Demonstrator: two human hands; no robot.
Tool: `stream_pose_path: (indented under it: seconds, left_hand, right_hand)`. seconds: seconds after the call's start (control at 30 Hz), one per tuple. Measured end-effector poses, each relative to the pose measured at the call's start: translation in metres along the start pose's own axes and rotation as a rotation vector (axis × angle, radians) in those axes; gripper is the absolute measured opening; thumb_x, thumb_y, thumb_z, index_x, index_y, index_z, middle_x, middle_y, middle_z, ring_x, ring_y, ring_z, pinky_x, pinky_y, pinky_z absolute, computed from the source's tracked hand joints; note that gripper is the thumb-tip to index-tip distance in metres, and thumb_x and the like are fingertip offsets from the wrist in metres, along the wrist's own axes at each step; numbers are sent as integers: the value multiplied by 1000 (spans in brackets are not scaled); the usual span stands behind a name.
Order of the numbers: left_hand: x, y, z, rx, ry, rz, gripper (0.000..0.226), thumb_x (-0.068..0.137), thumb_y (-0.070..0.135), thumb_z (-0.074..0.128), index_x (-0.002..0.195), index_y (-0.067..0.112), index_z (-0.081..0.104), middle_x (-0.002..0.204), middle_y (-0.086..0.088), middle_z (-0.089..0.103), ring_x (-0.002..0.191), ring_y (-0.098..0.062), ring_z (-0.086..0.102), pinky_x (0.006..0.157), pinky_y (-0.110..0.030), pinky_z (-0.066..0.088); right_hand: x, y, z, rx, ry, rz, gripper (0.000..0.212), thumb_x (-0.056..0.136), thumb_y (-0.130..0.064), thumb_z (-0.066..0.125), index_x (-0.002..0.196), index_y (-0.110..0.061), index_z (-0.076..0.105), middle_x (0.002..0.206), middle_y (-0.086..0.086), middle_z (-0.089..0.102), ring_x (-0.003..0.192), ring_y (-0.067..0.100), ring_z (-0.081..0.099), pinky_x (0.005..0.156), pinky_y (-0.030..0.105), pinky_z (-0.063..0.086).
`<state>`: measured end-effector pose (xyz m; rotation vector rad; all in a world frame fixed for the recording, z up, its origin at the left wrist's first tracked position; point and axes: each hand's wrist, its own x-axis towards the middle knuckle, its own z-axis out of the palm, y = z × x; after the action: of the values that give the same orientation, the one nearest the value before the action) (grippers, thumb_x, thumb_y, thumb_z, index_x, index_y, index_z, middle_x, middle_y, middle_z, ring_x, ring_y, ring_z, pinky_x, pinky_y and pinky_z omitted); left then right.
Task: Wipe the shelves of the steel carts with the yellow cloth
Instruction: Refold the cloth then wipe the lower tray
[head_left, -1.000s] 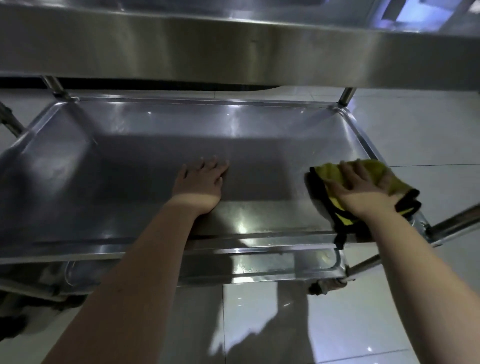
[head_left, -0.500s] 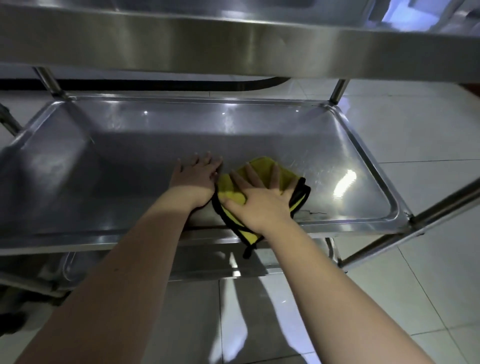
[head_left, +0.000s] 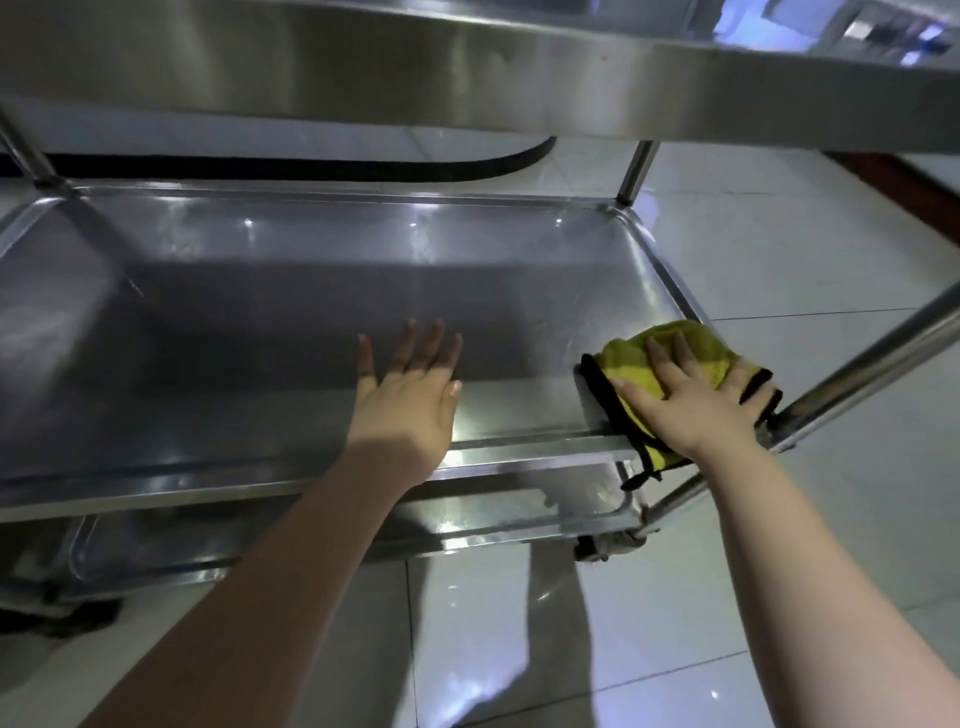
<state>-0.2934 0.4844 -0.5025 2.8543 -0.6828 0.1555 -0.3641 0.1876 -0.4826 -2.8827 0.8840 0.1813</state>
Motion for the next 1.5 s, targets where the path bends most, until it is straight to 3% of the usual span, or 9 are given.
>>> stream_pose_path:
  seconds: [0.33, 0.4, 0.47, 0.53, 0.63, 0.73, 0.87, 1.07, 1.5]
  left_hand:
    - [-19, -31, -31, -271, 210, -113, 49, 99, 37, 35, 147, 27, 39, 157, 2, 30, 149, -17, 12, 120, -47, 5]
    - [-23, -51, -41, -328, 250, -194, 43, 100, 32, 45, 143, 27, 45, 156, 3, 33, 148, -18, 13, 121, -36, -1]
    - [-28, -63, -50, -388, 244, -195, 42, 100, 31, 46, 141, 29, 47, 155, 4, 33, 148, -17, 12, 118, -26, -5]
    - [-25, -56, -52, -409, 156, -77, 46, 97, 38, 45, 143, 33, 44, 155, 6, 34, 148, -17, 15, 120, -32, 11]
    - [-8, -18, -35, -260, -98, 66, 52, 98, 48, 39, 148, 41, 29, 160, 9, 20, 149, -17, 5, 119, -41, 5]
    - [5, 8, -13, -22, -210, 63, 60, 91, 67, 31, 147, 51, 16, 162, 13, -3, 149, -20, -9, 114, -60, -9]
    - [16, -16, -7, 17, -196, 17, 69, 84, 77, 23, 146, 54, 2, 162, 15, -4, 148, -17, -12, 114, -59, -8]
    - [15, -95, -27, 108, -271, -299, 57, 91, 71, 7, 145, 57, -4, 160, 15, -13, 147, -21, -18, 106, -70, -15]
    - [7, -123, -34, 30, -258, -259, 50, 93, 68, 13, 140, 64, -4, 161, 14, -11, 146, -26, -20, 109, -68, -12]
  right_hand:
    - [-94, -195, 38, 37, 49, -567, 69, 84, -71, 20, 149, -48, 17, 162, -16, 5, 142, 51, -15, 104, 65, -24]
    - [-102, -214, 38, 137, 46, -647, 62, 89, -66, 29, 148, -46, 26, 162, -14, 11, 144, 46, -15, 104, 63, -25]
    - [-97, -209, 32, 340, 129, -582, 48, 93, -58, 34, 136, -42, 47, 158, -12, 27, 147, 37, -5, 106, 63, -22]
    - [-79, -185, 27, 506, 260, -427, 34, 95, -40, 42, 124, -35, 60, 154, -11, 35, 148, 35, 2, 113, 57, -15]
    - [-48, -145, 22, 601, 121, -364, 45, 98, -25, 43, 143, -30, 46, 159, -8, 26, 149, 33, 0, 120, 44, 2]
    - [-36, -135, 33, 358, 29, -462, 54, 101, -41, 31, 153, -36, 18, 162, -10, 12, 150, 29, -2, 119, 48, 1]
    - [-34, -136, 39, 178, 8, -487, 62, 95, -65, 11, 151, -45, -6, 164, -8, 2, 149, 34, -8, 117, 52, -3]
    - [-32, -144, 34, -87, -123, -441, 67, 88, -76, 8, 148, -52, -10, 160, -11, -19, 142, 40, -29, 112, 62, -13]
    - [-36, -215, 49, 65, -47, -442, 50, 98, -59, 8, 148, -55, 3, 160, -23, -7, 148, 31, -12, 108, 70, -11]
